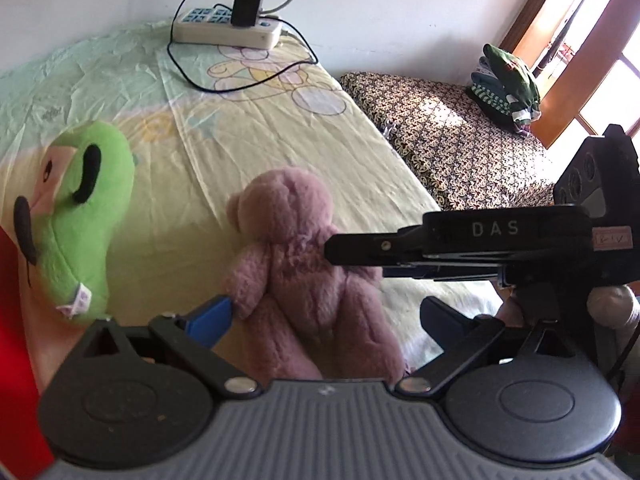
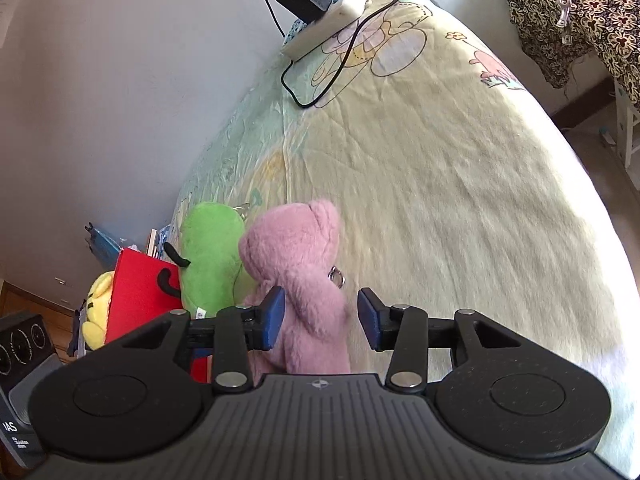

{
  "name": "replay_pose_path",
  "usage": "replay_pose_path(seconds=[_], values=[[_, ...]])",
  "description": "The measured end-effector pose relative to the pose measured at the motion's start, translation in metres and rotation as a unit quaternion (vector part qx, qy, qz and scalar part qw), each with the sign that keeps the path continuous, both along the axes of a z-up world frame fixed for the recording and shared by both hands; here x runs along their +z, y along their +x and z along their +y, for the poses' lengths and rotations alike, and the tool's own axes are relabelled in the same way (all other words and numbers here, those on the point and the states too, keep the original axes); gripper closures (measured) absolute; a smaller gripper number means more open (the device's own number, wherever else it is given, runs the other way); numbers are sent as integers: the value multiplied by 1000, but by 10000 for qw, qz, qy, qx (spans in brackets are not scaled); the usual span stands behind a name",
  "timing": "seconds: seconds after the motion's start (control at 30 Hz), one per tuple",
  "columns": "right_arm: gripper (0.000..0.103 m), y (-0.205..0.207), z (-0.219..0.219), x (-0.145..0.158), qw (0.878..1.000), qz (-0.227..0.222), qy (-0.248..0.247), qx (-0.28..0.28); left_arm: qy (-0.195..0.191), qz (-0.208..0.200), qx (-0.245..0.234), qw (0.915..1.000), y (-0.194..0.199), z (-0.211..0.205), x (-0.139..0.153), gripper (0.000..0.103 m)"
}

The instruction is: Organize objects

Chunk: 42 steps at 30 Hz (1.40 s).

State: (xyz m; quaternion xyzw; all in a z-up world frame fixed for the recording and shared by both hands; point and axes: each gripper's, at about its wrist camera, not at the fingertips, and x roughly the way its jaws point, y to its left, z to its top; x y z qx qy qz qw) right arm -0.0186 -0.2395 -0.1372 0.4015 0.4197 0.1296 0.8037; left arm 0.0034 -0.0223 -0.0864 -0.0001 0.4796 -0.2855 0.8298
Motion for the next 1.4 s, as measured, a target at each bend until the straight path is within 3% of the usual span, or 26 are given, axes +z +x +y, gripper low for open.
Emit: replay_pose_path(seconds=[0.1,0.33,0.63,1.03,1.4], values=[[59,8,4,-4,9996,-37,268,111,158,-8,66,9999,6,0,-8,3],[60,23,23,-11,9964,63,767,354,23,251,259,9993,19,12,-18,4],[63,6,26,1,9977,-27,555,377,-13,142,245,9996,10,10,-8,12],[63,-40,45,25,9980,-98,227,586,-22,100,103,9999,-39,18,11,13],[63,-56,83,59,9922,-445,100,1156,45,-393,453,9982,-87,50,45,13]])
